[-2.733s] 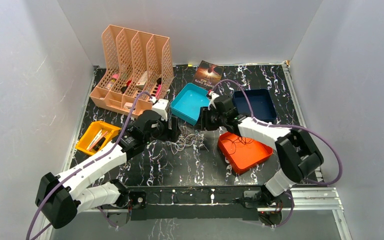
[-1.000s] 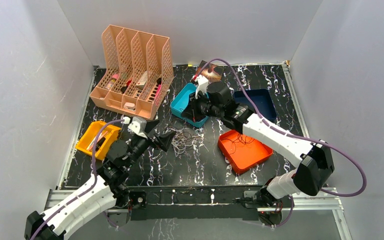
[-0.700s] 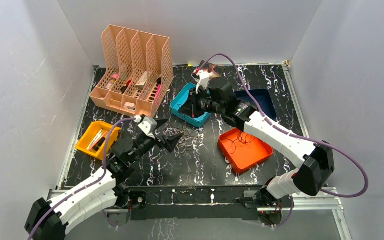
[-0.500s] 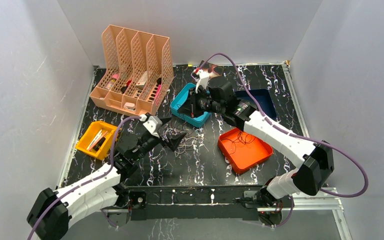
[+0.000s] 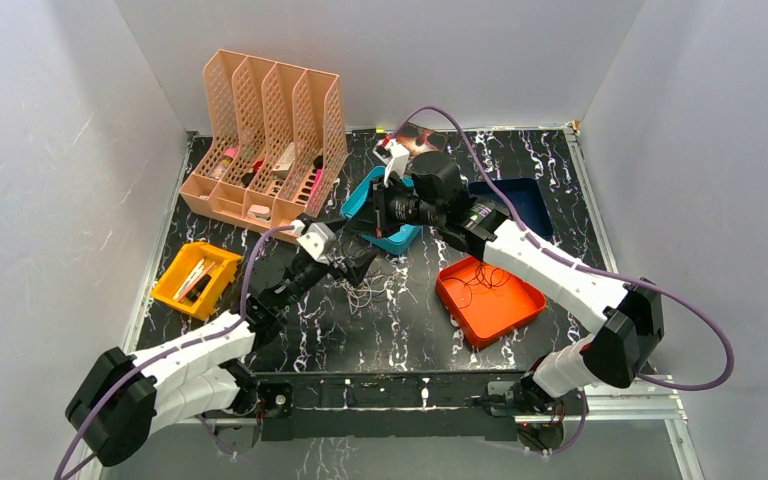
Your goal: Untangle the cables
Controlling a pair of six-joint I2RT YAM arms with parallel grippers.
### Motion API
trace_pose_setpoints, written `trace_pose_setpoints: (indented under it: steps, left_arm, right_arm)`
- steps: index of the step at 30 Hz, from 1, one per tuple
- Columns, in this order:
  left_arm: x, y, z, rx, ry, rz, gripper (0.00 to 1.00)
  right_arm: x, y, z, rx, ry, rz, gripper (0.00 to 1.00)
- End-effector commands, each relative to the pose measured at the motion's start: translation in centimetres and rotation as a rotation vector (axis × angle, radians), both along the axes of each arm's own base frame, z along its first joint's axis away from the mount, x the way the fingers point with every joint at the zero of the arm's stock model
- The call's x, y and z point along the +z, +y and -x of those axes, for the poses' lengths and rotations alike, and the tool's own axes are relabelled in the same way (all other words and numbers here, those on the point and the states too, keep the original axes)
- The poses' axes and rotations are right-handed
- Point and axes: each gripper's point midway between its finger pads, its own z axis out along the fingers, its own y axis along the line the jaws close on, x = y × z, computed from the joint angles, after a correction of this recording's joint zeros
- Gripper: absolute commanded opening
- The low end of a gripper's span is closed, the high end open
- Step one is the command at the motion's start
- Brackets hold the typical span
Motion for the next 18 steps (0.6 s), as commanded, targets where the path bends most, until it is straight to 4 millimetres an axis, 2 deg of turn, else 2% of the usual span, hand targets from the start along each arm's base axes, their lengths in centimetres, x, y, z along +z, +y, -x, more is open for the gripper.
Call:
trace_pose_setpoints:
  steps: [1, 4, 11, 14, 18]
  left_arm:
    - [3.3, -0.9, -0.7, -0.016, -0.086, 0.052, 0.90]
    - [1.7, -1.3, -1.0, -0.021, -0.033, 0.048, 0.76]
    - [-1.5, -1.7, -0.7, -0.044, 0.052, 0.041, 0.56]
    - [-3.0, -1.6, -0.6, -0.041, 0.093, 0.041, 0.44]
    - [-4.8, -1.3, -0.6, -0.021, 0.142, 0.040, 0.39]
  right_arm:
    - [4.6, 0.6, 0.8, 0.036, -0.048, -0.096, 0.00]
    - [5.9, 0.1, 1.1, 0.025, -0.066, -0.119, 0.00]
    - [9.2, -1.5, 1.9, -0.027, -0.106, -0.206, 0.00]
    - [10.6, -2.1, 2.3, -0.035, -0.119, -0.242, 0.00]
    - [12.2, -2.6, 2.8, -0.039, -0.139, -0.279, 0.00]
